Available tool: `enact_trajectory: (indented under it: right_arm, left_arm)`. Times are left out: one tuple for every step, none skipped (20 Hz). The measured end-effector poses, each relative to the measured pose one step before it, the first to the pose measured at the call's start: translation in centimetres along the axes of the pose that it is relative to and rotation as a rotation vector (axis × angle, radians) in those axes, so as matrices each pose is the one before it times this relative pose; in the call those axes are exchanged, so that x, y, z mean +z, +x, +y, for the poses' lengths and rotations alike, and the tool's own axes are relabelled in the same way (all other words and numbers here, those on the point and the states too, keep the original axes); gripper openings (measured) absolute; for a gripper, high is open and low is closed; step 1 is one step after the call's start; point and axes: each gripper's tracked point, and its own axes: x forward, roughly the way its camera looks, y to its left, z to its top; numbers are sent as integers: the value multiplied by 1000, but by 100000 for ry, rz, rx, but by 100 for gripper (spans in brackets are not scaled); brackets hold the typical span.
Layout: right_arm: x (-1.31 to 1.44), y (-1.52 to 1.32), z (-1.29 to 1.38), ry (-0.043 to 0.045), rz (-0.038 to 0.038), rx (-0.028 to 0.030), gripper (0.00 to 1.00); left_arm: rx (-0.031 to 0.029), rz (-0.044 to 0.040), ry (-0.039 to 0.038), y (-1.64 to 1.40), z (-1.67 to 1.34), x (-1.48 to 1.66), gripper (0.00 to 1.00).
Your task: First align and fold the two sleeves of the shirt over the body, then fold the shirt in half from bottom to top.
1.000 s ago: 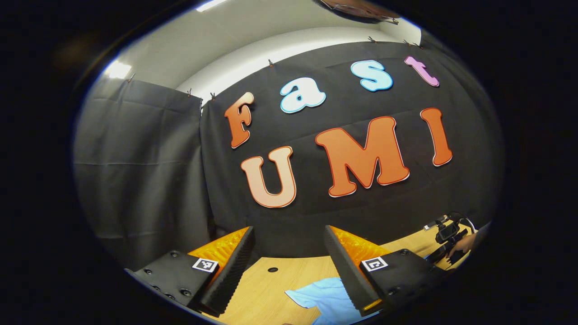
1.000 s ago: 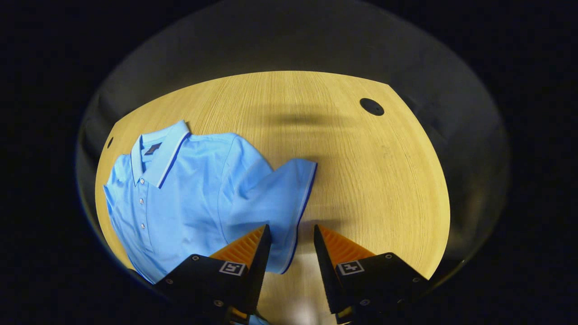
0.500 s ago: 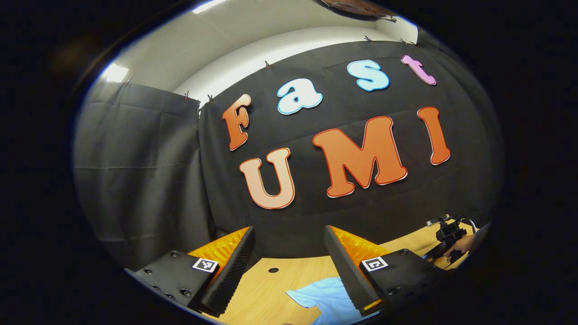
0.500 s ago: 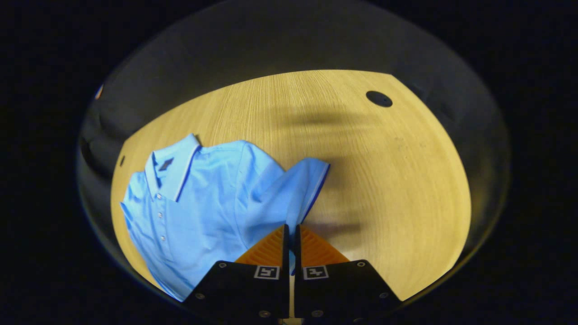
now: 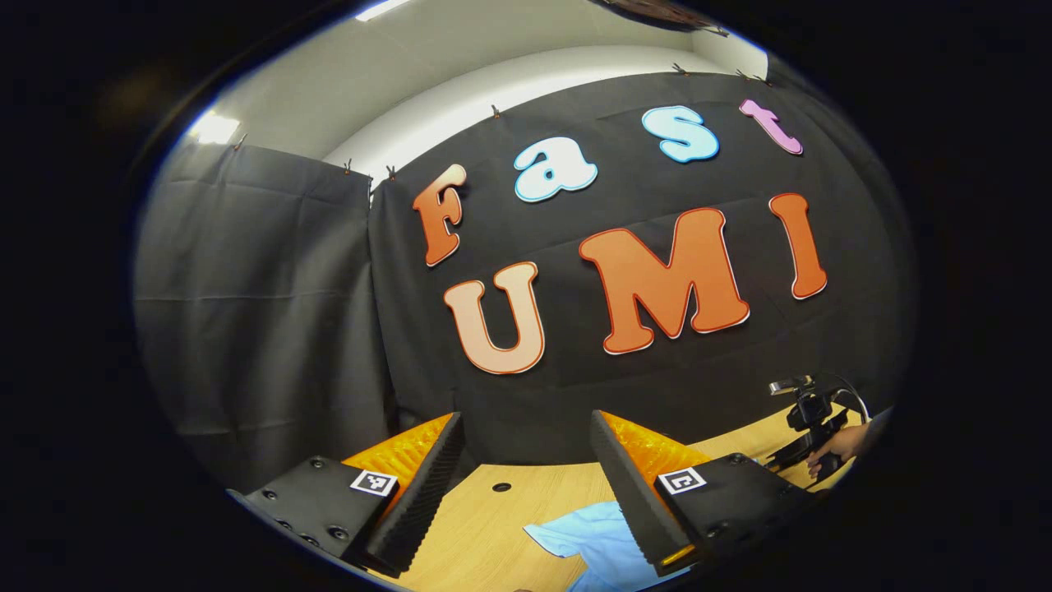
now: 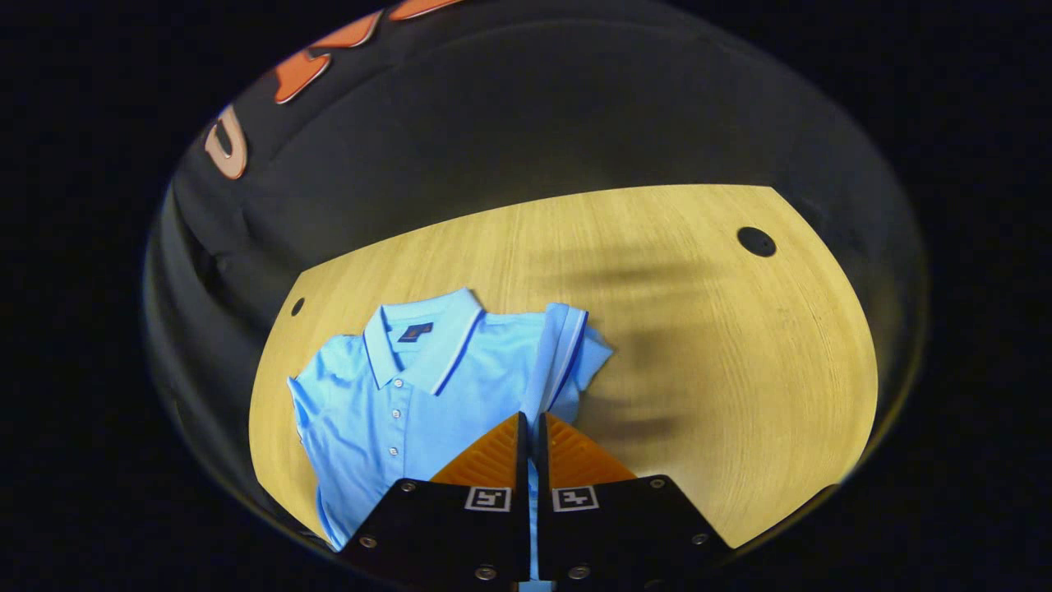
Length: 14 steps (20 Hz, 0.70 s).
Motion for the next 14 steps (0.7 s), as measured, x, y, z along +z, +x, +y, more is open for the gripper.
enact_trajectory:
  right_arm:
    - [-246, 275, 928, -2395, 696, 740, 4]
    - [-276, 152, 1055, -1908, 1118, 1719, 4]
    - [-88, 326, 726, -922, 325, 318, 4]
    - [-259, 418, 791, -251, 1158, 621, 4]
    - [-666, -119, 1091, 398, 2414, 2874, 5]
    - [-429, -123, 880, 628, 2049, 1950, 7]
    - [-499, -65, 537, -119, 1497, 1159, 14]
    - [-127, -538, 481, -740, -364, 475, 17]
    - [89, -406, 321, -1354, -2045, -277, 28]
    - [193, -874, 61, -1496, -2453, -1362, 33]
    - [-8, -821, -1, -1004, -2183, -1364, 40]
    - [53, -788, -64, -443, -1828, -1290, 44]
    - [-123, -1029, -226, 28, -1397, -1564, 48]
    - [-45, -963, -302, 1, -1522, -1693, 51]
  left_arm:
    - [359, 578, -666, 263, 355, -215, 100]
    - [287, 782, -971, 250, 444, -510, 100]
    - [-41, 1057, -1084, 375, 376, -480, 100]
    - [-468, 1442, -1007, 377, 295, -737, 100]
    - [-704, 1659, -1109, 513, 338, -764, 100]
    - [-994, 2008, -1532, 511, 383, -980, 100]
    - [-1504, 2389, -2196, 690, 313, -905, 99]
    - [-1612, 2287, -2594, 647, 256, -1041, 99]
    - [-2217, 1862, -3121, 928, 364, -957, 99]
    - [-2611, 2934, -3347, 1095, 339, -1358, 100]
    - [-2027, 4392, -3164, 1179, 417, -1432, 100]
    - [-2349, 4964, -3332, 1222, 327, -1436, 100]
    - [-2143, 5239, -3149, 1107, 542, -1282, 100]
    - [-2062, 5585, -2595, 1211, 558, -1459, 100]
